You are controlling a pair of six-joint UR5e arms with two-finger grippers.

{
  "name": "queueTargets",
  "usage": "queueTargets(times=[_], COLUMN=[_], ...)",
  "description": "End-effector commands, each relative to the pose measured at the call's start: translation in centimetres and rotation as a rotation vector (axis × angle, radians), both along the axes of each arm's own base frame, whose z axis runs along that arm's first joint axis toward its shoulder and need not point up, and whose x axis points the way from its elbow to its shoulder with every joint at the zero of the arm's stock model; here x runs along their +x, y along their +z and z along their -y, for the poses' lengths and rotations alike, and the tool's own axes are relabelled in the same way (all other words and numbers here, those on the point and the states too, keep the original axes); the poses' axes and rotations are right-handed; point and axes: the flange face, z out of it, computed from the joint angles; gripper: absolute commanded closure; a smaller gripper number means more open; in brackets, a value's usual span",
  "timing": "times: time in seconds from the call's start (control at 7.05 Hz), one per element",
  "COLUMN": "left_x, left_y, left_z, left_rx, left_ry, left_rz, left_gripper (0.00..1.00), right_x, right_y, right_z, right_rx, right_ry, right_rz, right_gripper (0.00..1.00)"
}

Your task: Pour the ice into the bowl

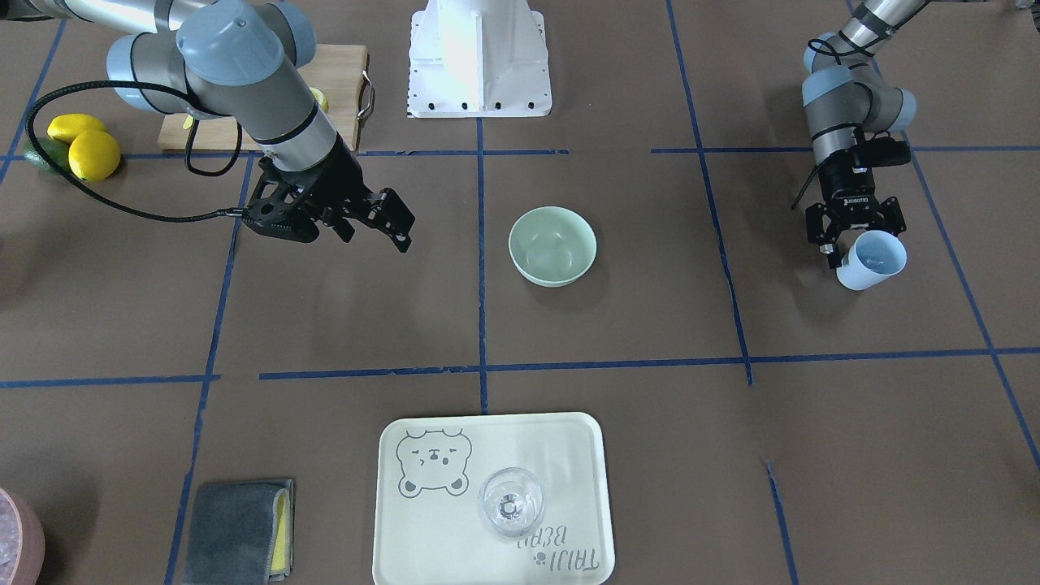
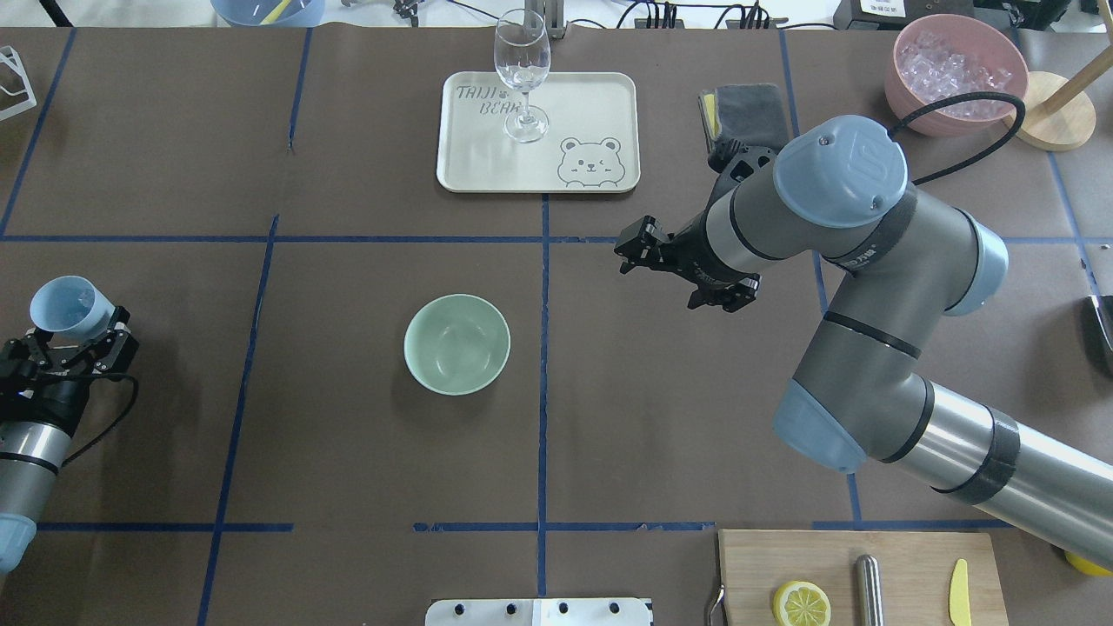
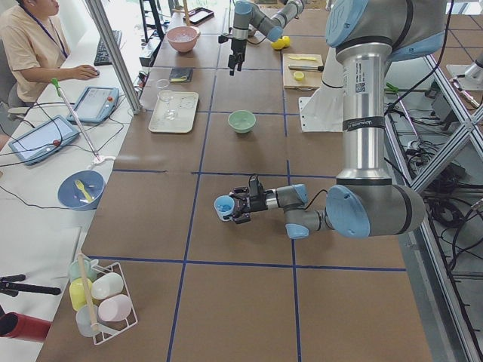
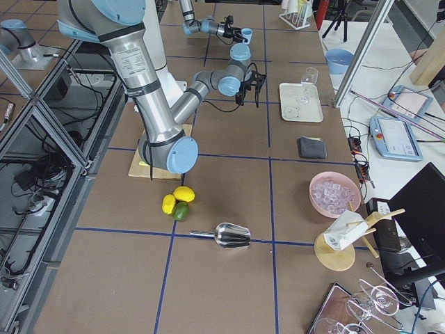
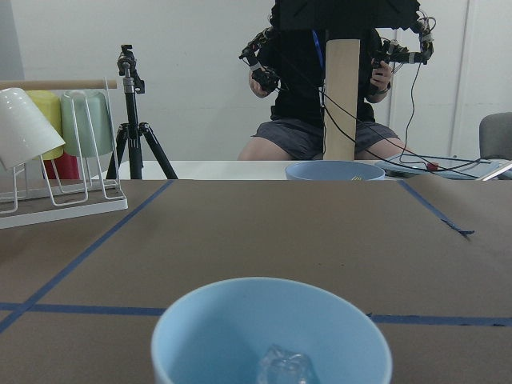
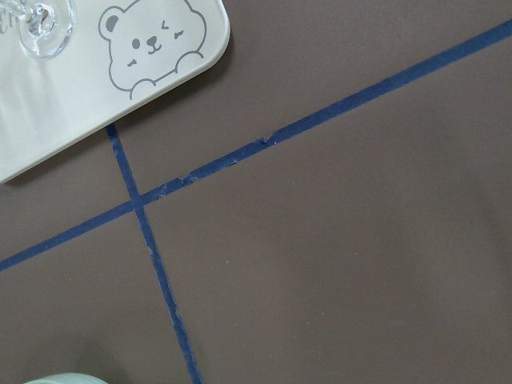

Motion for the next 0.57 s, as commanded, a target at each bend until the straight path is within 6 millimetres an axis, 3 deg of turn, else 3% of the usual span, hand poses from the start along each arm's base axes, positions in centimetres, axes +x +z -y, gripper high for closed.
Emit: queueTargets(times=[0.0,0.43], left_x=[-0.45,0.31], left_y=[0.83,0.48], left_z=[0.83,1.42], left_rx=[-0.014,-0.019], left_ry=[-0.009,-0.016], left_rz=[0.013,0.025], left_gripper=[0.01,0.01], right_x=[0.01,0.07], right_y=[-0.01,-0.1], right_z=[0.0,0.08], right_rx=[0.0,0.001], right_ry=[0.0,0.001], right_rz=[0.0,0.002], right_gripper=[0.0,0.0])
